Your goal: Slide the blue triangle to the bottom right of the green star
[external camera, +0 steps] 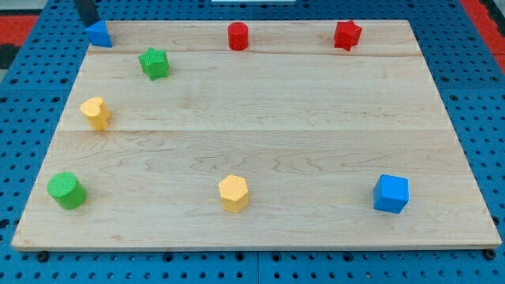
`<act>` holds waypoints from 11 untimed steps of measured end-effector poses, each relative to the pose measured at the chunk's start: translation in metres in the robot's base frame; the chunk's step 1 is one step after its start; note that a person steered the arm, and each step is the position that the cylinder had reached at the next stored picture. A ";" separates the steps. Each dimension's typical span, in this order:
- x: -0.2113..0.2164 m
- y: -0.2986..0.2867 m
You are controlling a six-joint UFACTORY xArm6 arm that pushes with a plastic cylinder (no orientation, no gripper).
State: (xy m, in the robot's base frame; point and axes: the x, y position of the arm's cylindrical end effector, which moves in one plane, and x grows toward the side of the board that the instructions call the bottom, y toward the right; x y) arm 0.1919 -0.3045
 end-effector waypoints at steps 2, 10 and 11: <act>0.006 0.039; 0.046 0.088; 0.048 0.130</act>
State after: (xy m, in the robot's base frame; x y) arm 0.2395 -0.1743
